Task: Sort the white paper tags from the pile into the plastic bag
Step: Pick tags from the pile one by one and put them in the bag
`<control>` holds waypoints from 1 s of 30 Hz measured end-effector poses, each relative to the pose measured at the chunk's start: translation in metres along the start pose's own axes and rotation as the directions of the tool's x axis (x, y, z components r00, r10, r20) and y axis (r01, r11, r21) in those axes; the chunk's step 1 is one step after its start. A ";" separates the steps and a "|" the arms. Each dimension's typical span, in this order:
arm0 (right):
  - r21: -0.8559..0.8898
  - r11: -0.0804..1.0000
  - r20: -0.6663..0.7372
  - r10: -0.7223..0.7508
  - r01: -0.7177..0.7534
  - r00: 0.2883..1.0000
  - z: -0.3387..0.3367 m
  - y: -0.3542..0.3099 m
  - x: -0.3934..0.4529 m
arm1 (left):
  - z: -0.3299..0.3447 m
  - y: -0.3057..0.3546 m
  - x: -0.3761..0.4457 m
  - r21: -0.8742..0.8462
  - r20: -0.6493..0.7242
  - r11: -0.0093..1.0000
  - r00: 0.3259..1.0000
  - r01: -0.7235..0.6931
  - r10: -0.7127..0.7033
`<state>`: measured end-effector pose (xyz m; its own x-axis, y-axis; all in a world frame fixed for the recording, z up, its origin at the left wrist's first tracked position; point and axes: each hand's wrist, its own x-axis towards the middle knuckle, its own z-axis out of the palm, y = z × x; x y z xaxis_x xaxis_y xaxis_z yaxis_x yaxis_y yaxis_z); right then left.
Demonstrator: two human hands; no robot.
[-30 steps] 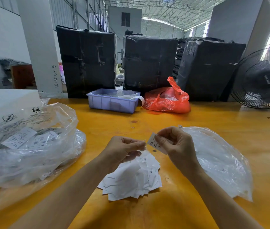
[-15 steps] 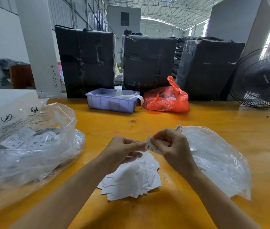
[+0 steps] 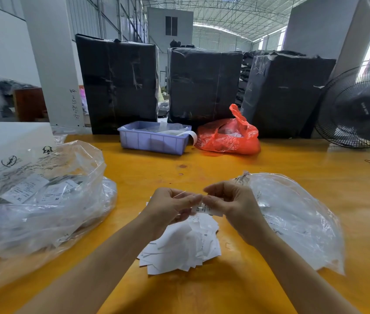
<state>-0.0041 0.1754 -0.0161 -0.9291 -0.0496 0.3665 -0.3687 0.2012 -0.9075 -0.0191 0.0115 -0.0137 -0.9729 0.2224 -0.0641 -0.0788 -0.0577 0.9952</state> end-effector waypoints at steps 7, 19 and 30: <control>0.038 0.999 -0.151 0.007 -0.001 0.989 0.001 0.001 0.003 | 0.004 -0.002 0.002 -0.069 -0.074 0.997 0.997 -0.030 0.025; 0.126 0.991 -0.137 0.057 -0.040 0.989 0.011 0.004 -0.002 | 0.010 -0.008 0.004 -0.204 -0.200 0.977 0.980 -0.054 0.013; 0.073 0.995 0.052 0.061 -0.065 0.997 0.019 0.001 -0.008 | 0.023 -0.010 -0.001 -0.407 -0.254 0.911 0.966 -0.067 -0.042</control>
<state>0.0027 0.1578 -0.0235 -0.9502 -0.0879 0.2990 -0.3086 0.1322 -0.9419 -0.0121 0.0346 -0.0219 -0.9920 -0.0299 -0.1229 -0.0952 -0.4636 0.8809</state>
